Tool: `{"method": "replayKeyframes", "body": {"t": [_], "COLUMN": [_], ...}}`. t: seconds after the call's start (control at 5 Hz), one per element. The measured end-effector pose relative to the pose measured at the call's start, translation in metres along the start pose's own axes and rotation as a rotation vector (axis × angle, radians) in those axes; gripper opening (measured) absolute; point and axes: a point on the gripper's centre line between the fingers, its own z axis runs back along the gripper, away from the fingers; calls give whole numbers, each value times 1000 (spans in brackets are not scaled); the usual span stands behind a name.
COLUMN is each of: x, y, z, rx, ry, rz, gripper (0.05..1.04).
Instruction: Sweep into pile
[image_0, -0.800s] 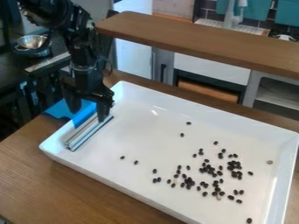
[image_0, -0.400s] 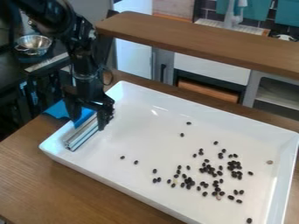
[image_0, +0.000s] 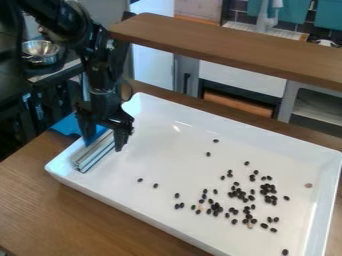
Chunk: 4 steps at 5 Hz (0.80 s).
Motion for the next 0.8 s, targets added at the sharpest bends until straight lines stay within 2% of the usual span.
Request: {"method": "replayKeyframes", "body": {"t": [0.2, 0.4, 0.8], "x": [2, -2, -5], "y": [-1, 0, 6], "z": [0, -9, -16], "rx": [8, 22, 92], "ry": [-11, 13, 34], "rz": [-10, -25, -75], "gripper": [1001, 967, 374]}}
